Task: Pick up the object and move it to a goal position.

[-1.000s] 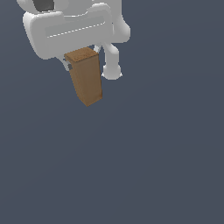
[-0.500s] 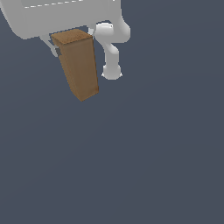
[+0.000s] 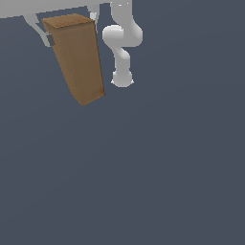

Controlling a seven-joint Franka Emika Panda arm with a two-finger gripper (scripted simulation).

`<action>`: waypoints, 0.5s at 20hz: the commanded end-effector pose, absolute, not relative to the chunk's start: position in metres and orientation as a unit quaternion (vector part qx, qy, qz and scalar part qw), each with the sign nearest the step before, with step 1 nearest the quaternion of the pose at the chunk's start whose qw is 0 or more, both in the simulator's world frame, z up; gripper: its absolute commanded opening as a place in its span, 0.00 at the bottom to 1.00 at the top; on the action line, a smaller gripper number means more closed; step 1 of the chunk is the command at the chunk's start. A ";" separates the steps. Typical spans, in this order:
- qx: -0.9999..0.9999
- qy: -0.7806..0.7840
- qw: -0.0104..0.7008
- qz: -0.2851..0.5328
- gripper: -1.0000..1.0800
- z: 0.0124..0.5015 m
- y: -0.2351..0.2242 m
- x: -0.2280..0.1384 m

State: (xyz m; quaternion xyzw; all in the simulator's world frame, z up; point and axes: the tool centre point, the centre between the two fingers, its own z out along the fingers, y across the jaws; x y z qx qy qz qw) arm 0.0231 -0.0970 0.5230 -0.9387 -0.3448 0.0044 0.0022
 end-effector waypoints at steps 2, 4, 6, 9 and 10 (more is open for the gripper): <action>-0.939 -0.345 0.000 0.000 0.00 0.537 -0.098 0.026; -0.939 -0.345 0.000 0.000 0.00 0.542 -0.099 0.028; -0.939 -0.345 0.000 0.000 0.00 0.546 -0.100 0.030; -0.939 -0.345 0.000 0.000 0.00 0.550 -0.101 0.032; -0.939 -0.345 0.000 0.000 0.00 0.551 -0.101 0.032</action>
